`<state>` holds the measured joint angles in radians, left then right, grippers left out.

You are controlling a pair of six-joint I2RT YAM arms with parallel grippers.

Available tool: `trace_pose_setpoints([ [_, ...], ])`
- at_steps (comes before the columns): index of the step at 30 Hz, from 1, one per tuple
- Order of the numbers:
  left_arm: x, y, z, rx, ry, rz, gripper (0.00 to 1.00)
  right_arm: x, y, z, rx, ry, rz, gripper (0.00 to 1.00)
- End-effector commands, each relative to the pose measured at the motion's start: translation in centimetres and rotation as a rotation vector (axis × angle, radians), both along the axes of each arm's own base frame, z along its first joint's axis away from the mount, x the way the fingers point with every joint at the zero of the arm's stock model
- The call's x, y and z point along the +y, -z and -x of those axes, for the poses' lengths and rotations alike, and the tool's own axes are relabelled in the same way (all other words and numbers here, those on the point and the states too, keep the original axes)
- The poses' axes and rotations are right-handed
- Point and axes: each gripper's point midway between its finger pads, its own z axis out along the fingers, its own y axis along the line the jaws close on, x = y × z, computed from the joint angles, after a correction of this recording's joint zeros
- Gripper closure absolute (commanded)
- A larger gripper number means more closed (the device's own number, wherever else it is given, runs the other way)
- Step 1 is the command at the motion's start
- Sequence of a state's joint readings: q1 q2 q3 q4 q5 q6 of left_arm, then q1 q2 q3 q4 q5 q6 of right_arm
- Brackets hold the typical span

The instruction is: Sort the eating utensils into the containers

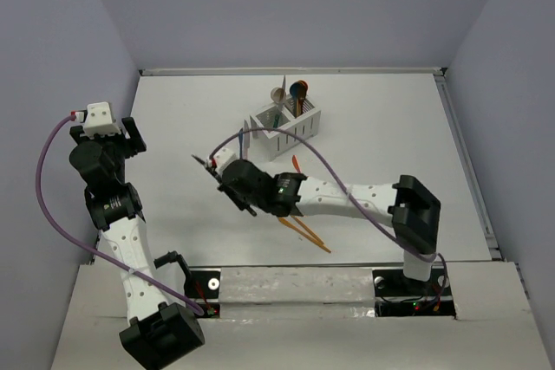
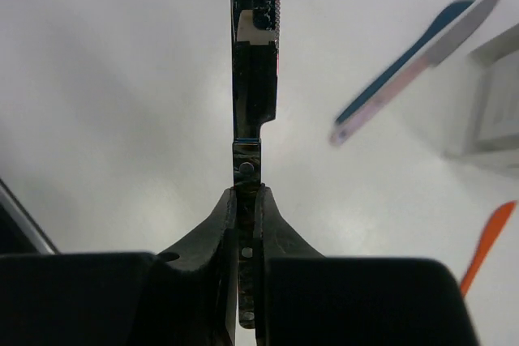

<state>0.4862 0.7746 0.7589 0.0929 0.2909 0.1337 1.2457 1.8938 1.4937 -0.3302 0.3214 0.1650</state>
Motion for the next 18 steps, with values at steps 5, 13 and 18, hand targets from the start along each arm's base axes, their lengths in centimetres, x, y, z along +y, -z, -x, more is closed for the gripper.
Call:
trace_pose_setpoints([
  [5,0.3,-0.7,-0.2,-0.038,0.001,-0.023,0.17,-5.6,-23.5,-17.0,-0.616,0.294,-0.608,1.00],
  [13,0.5,0.2,-0.7,-0.017,0.002,-0.015,0.17,-10.4,-23.3,-25.6,-0.867,0.407,-0.660,1.00],
  [18,0.6,0.6,-0.8,-0.008,0.002,-0.014,0.17,-10.2,-18.8,-26.8,-0.805,0.405,-0.659,1.00],
])
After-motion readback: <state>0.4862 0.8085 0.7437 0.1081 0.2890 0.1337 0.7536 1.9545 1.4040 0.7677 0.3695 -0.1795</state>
